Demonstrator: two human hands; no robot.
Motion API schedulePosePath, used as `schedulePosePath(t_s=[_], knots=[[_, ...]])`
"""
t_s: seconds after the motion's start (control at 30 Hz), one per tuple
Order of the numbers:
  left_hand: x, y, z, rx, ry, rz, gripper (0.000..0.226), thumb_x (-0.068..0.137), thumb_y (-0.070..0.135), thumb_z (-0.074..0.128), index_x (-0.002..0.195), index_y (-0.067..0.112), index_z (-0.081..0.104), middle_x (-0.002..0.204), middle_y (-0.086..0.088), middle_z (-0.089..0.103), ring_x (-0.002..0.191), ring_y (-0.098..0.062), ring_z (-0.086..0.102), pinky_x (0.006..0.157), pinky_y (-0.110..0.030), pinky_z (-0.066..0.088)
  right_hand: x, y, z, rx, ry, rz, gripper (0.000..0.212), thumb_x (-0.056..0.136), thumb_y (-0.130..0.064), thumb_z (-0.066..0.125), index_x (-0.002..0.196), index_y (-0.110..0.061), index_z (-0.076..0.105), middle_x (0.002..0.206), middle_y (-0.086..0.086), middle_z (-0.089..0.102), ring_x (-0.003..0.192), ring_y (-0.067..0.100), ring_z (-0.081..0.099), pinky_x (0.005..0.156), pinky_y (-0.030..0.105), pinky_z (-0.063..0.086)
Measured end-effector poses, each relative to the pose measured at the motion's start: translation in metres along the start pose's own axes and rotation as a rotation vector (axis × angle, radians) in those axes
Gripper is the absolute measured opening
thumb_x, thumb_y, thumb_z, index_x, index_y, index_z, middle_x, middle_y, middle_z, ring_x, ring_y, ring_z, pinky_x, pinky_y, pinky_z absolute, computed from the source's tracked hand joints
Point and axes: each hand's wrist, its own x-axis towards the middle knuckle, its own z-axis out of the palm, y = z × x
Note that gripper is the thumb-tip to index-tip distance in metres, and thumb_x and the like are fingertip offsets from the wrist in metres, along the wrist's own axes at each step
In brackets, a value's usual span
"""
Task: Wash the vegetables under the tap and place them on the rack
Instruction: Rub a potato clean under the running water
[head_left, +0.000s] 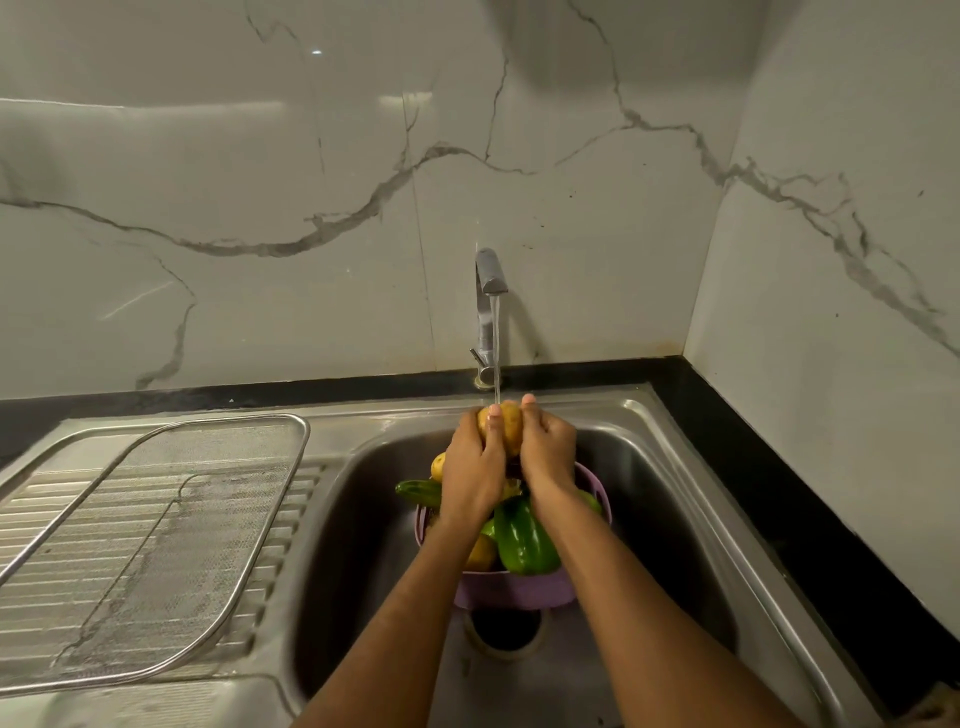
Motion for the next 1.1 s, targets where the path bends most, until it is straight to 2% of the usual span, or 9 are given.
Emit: schedulePosePath(t_s=[0.07,0.17,0.3,0.5,0.67,0.83,0.97,1.03,1.1], knots=[[0.002,0.000,-0.001,-0.069,-0.026,-0.061,0.042,0.107,0.052,0.036,0.134,0.022,0.047,0.119,0.003,0.062,0.106,-0.010,0.062,0.089,-0.028,0.054,-0.003,-0.001,-0.001,0.050,-0.101,0.024,0.027,0.107,-0.036,0.051,0.095,-0.022,0.070,0.094,0.003,0.073,0.091,0.014,0.070,0.085,0.031,0.059],[0.006,-0.004,-0.003,-0.219,-0.073,-0.189,0.047,0.105,0.056,0.039,0.137,0.022,0.040,0.128,-0.004,0.058,0.114,-0.017,0.062,0.078,-0.023,0.055,-0.005,0.002,-0.006,0.134,-0.239,0.030,0.019,0.105,-0.028,0.059,0.115,-0.025,0.074,0.111,-0.006,0.074,0.108,0.013,0.068,0.084,0.026,0.058],[0.010,0.000,-0.005,-0.293,-0.083,-0.172,0.043,0.104,0.058,0.040,0.134,0.027,0.041,0.129,-0.003,0.057,0.117,-0.018,0.062,0.098,-0.038,0.057,-0.003,0.002,-0.010,0.167,-0.239,-0.048,0.023,0.103,-0.018,0.060,0.121,-0.019,0.075,0.116,-0.005,0.074,0.109,0.010,0.068,0.074,0.016,0.058],[0.000,0.003,0.000,-0.093,0.019,0.109,0.028,0.107,0.042,0.047,0.127,0.023,0.052,0.121,0.000,0.059,0.108,-0.009,0.061,0.097,-0.034,0.054,-0.005,0.005,0.000,-0.075,-0.167,-0.206,0.031,0.111,-0.035,0.040,0.115,-0.024,0.069,0.103,-0.005,0.071,0.098,0.009,0.068,0.086,0.026,0.058],[0.006,-0.003,-0.006,0.106,-0.002,0.340,0.025,0.106,0.036,0.052,0.128,0.025,0.048,0.120,0.008,0.046,0.111,-0.009,0.053,0.093,-0.024,0.048,-0.003,-0.002,0.002,0.010,-0.287,0.130,0.050,0.111,-0.048,0.028,0.125,-0.013,0.061,0.110,0.009,0.068,0.099,0.017,0.066,0.074,0.024,0.052],[0.009,-0.004,-0.005,-0.093,0.056,0.164,0.017,0.108,0.026,0.049,0.120,0.017,0.059,0.114,-0.001,0.059,0.099,0.000,0.059,0.085,-0.020,0.048,-0.005,0.006,0.004,-0.006,-0.335,0.018,0.045,0.111,-0.045,0.031,0.130,-0.018,0.061,0.119,0.007,0.068,0.111,0.021,0.067,0.088,0.029,0.056],[0.012,0.001,-0.003,-0.348,0.013,-0.174,0.027,0.110,0.036,0.041,0.123,0.021,0.060,0.117,-0.006,0.066,0.108,-0.019,0.066,0.092,-0.038,0.058,-0.008,0.007,-0.001,-0.034,-0.348,-0.090,0.038,0.111,-0.037,0.041,0.145,-0.027,0.054,0.131,-0.004,0.060,0.116,0.010,0.060,0.085,0.017,0.051],[0.012,0.008,-0.006,-0.509,-0.011,-0.413,0.036,0.108,0.043,0.042,0.127,0.017,0.059,0.119,-0.015,0.066,0.109,-0.026,0.066,0.088,-0.041,0.059,-0.009,0.009,-0.002,-0.054,-0.378,-0.127,0.042,0.108,-0.034,0.051,0.150,-0.032,0.048,0.141,-0.006,0.054,0.123,0.010,0.055,0.092,0.021,0.051],[0.014,0.009,-0.008,-0.611,-0.033,-0.481,0.042,0.107,0.046,0.046,0.131,0.014,0.060,0.121,-0.019,0.066,0.112,-0.031,0.066,0.095,-0.047,0.058,-0.010,0.008,-0.002,-0.086,-0.397,-0.140,0.054,0.104,-0.034,0.059,0.155,-0.033,0.041,0.148,-0.005,0.049,0.128,0.012,0.051,0.100,0.028,0.051]])
